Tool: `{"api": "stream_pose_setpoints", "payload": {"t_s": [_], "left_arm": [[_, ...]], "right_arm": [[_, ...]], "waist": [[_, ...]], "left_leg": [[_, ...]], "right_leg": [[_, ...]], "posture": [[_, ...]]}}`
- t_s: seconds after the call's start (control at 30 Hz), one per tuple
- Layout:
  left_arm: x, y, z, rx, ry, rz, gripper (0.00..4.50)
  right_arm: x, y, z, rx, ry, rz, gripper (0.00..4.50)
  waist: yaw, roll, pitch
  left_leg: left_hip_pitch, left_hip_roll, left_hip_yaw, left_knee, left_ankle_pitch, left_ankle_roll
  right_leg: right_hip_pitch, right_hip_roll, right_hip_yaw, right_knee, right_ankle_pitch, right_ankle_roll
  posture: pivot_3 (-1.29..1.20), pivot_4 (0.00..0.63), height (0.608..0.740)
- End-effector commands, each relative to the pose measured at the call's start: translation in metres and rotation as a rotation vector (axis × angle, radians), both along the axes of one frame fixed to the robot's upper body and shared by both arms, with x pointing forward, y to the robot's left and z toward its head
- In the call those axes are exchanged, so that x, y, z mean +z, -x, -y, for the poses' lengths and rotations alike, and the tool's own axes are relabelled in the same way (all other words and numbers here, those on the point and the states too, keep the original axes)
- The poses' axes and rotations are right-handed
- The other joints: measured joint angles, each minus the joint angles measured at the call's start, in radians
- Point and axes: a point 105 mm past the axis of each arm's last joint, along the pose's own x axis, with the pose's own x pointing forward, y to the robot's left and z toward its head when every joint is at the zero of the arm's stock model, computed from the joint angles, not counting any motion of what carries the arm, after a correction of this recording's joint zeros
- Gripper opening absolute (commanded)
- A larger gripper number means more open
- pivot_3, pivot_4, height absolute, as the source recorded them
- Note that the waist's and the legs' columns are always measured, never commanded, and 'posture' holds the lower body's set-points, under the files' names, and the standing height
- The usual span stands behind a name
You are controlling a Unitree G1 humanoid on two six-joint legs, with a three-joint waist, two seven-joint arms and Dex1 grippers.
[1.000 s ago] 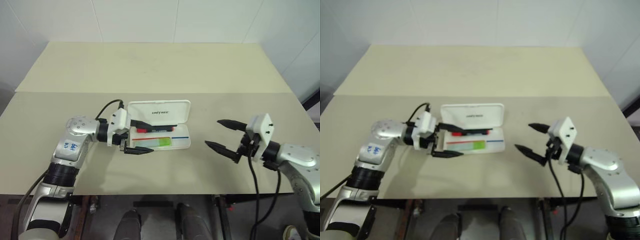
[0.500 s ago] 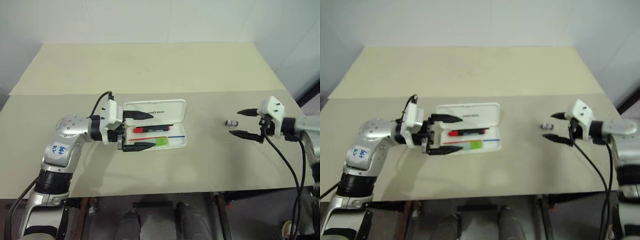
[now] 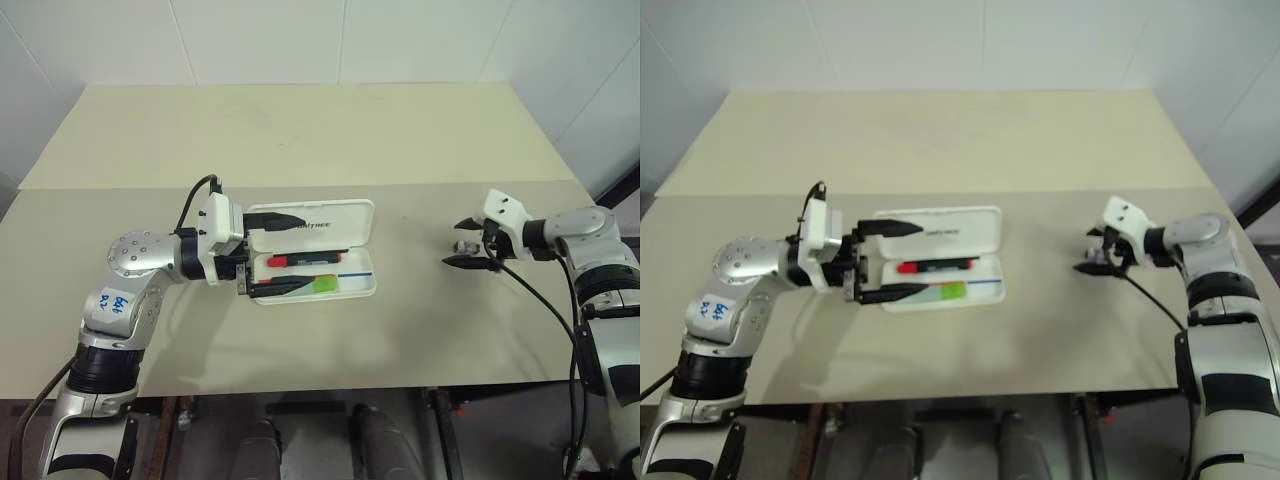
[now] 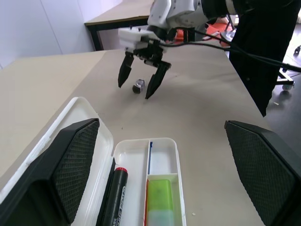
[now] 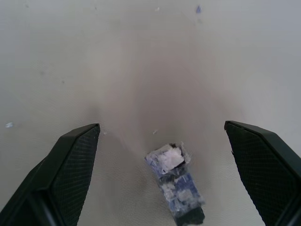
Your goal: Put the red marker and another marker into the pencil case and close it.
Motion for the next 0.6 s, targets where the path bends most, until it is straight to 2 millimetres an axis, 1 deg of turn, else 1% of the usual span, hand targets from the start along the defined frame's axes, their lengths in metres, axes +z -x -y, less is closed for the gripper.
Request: {"api": "stream_pose_setpoints", "payload": {"t_s": [0.03,0.2,0.33,0.4,0.5,0.6], "left_arm": [[0.012,0.007,-0.006,0.016,0.006,0.051,4.48],[0.012,0.008,-0.012,0.048,0.002,0.052,4.48],[0.013,0.01,-0.011,0.047,0.004,0.054,4.48],[0.013,0.011,-0.011,0.046,0.002,0.054,4.48],[0.013,0.011,-0.011,0.045,-0.003,0.057,4.5],[0.013,0.011,-0.012,0.045,-0.006,0.058,4.5]], "right_arm": [[0.005,0.0,0.015,-0.051,0.046,0.011,4.5],[0.003,0.004,0.026,-0.071,0.09,-0.005,4.5],[-0.002,0.009,0.036,-0.091,0.123,-0.029,4.5],[-0.004,0.01,0.038,-0.093,0.13,-0.041,4.5],[-0.009,0.014,0.041,-0.085,0.15,-0.066,3.85],[-0.011,0.017,0.043,-0.081,0.156,-0.09,2.85]], "waist": [[-0.001,0.0,0.0],[0.003,0.0,0.0],[0.006,0.0,0.0],[0.006,0.0,0.0],[0.006,0.0,0.0],[0.006,0.0,0.0]], "left_leg": [[0.0,0.0,0.0,0.0,0.0,0.0],[0.0,0.0,0.0,0.001,0.0,-0.001],[0.0,-0.001,0.0,0.002,0.0,-0.001],[0.0,-0.001,-0.001,0.002,0.0,-0.001],[0.0,-0.001,-0.001,0.001,0.001,-0.001],[0.0,-0.001,-0.001,0.002,0.001,-0.002]], "right_leg": [[0.0,0.0,0.0,0.0,0.0,0.0],[0.001,0.0,0.0,0.001,0.0,0.0],[0.002,0.0,0.0,0.001,0.0,0.001],[0.002,0.0,0.0,0.0,0.0,0.001],[0.002,0.0,0.0,0.0,0.0,0.001],[0.002,0.0,0.0,0.0,0.001,0.001]], "posture": [[0.0,0.15,0.74],[0.0,0.15,0.74],[0.0,0.15,0.74],[0.0,0.15,0.74],[0.0,0.15,0.74],[0.0,0.15,0.74]]}}
